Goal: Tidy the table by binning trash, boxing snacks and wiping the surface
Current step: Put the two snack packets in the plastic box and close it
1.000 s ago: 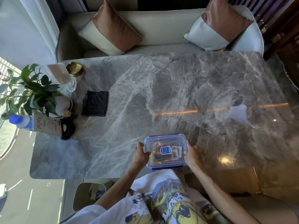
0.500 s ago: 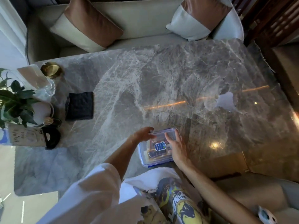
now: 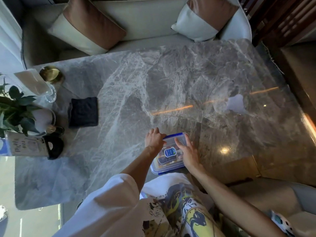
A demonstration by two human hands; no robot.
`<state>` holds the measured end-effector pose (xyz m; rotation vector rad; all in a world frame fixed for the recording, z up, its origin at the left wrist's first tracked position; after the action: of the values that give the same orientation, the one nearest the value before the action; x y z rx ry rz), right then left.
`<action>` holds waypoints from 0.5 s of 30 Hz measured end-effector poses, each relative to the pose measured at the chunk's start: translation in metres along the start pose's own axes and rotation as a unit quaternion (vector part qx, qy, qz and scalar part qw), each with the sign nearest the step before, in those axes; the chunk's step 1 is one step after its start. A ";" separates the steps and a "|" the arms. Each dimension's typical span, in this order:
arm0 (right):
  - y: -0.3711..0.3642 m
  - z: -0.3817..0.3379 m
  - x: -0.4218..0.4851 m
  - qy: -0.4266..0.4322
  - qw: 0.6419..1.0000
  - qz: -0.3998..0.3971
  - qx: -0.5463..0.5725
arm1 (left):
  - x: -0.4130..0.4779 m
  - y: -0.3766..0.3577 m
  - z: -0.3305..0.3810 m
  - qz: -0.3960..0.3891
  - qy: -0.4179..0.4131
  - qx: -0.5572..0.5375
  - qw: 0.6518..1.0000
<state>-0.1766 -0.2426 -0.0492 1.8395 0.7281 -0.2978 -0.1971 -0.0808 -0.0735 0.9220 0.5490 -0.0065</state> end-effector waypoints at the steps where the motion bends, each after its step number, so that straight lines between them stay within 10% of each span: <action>1: 0.000 -0.005 -0.001 0.005 1.000 -0.012 0.007 | -0.003 -0.001 0.001 -0.002 -0.005 0.009 1.000; 6: -0.004 0.032 -0.001 -0.105 0.986 0.040 0.127 | -0.042 -0.016 0.010 0.081 -0.054 0.022 0.995; 12: -0.021 0.065 -0.026 -0.321 0.786 -0.142 0.508 | -0.091 -0.061 -0.006 0.055 -0.146 0.036 0.987; 15: -0.018 0.069 -0.029 -0.344 0.787 -0.163 0.485 | -0.093 -0.072 -0.008 0.008 -0.128 0.083 0.988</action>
<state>-0.2005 -0.3115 -0.0746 2.2558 0.3504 -1.7428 -0.2981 -0.1401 -0.0895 1.0692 0.3048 -0.1563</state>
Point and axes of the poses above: each hand's wrist, its own x-axis towards the middle knuckle, its own y-axis out of the back of the hand, z = x × y, the point moved 4 cm from there along x, towards the middle knuckle, and after that the axes turned 12 degrees about -x, right-handed, at the moved point
